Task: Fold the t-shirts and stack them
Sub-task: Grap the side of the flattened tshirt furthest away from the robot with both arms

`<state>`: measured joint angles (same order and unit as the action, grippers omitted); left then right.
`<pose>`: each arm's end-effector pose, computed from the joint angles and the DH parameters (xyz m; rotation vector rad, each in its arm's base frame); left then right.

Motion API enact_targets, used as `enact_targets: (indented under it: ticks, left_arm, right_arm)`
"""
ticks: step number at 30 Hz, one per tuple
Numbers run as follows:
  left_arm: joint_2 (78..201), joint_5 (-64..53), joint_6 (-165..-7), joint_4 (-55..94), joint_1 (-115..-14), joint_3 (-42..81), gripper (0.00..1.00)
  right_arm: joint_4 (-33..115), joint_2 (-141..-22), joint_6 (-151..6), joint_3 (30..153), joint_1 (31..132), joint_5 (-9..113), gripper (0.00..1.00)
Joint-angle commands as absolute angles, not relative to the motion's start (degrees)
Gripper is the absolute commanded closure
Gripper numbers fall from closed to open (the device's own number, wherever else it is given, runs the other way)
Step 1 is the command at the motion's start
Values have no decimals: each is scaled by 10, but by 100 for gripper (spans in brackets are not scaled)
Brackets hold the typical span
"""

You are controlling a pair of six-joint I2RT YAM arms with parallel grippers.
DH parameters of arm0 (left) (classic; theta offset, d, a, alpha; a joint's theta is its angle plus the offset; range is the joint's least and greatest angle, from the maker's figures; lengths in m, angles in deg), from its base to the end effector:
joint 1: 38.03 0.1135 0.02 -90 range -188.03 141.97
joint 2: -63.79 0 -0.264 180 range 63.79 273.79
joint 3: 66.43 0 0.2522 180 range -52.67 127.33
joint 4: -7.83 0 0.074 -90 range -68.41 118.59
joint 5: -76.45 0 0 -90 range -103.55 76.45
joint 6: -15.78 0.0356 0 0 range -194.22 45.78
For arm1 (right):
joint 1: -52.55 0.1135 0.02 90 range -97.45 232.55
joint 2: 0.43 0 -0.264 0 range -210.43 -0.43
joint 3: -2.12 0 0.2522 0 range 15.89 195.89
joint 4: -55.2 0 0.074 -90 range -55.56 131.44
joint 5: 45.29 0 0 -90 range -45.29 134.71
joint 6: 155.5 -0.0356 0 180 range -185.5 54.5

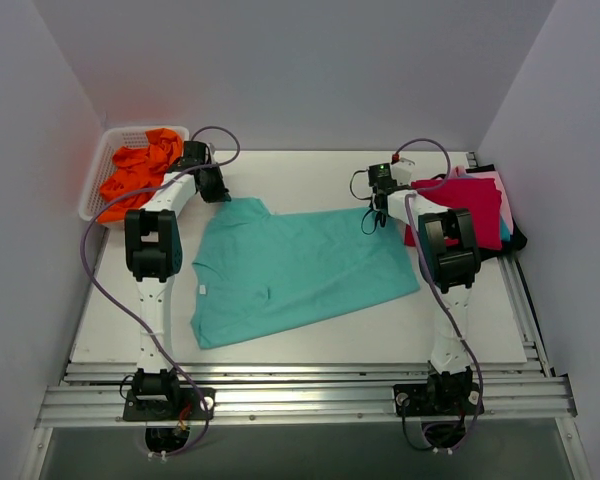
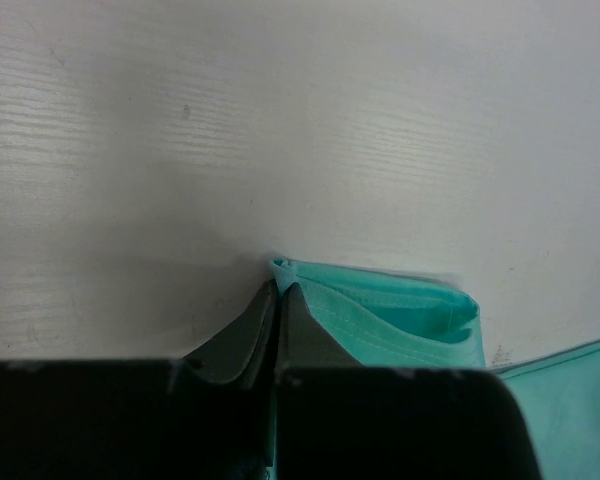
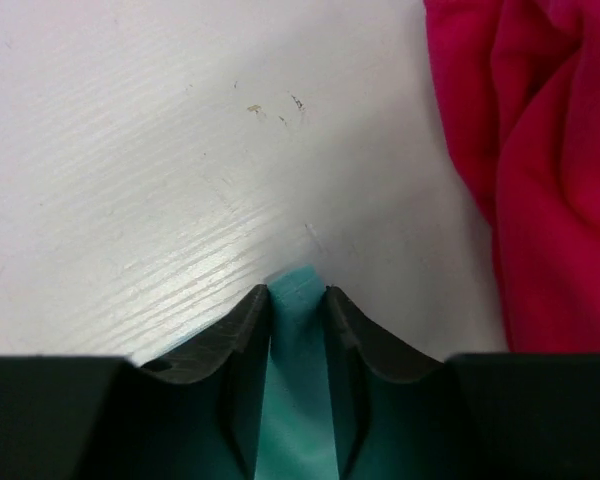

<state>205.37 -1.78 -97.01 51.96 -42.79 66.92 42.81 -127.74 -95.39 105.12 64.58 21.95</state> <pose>0.5404 -0.0523 0.1553 -0.3067 2.4965 -0.4556 0.4875 0.0898 0.1558 0.5466 2.0840 -0.0181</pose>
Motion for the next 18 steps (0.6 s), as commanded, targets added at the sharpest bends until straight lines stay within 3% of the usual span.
enact_targets:
  ticks: [1,4,18]
  left_arm:
    - [2059,-40,-954,552,-423,669,98]
    - [2058,-42,-954,551,-423,669,98]
    - [1960,-40,-957,508,-429,617,98]
  right_arm:
    - [409,-1292,-953,1063,641,228,78]
    - [408,-1297,-953,1066,638,234,100]
    - [398,-1270,-951,1076,636,249,100]
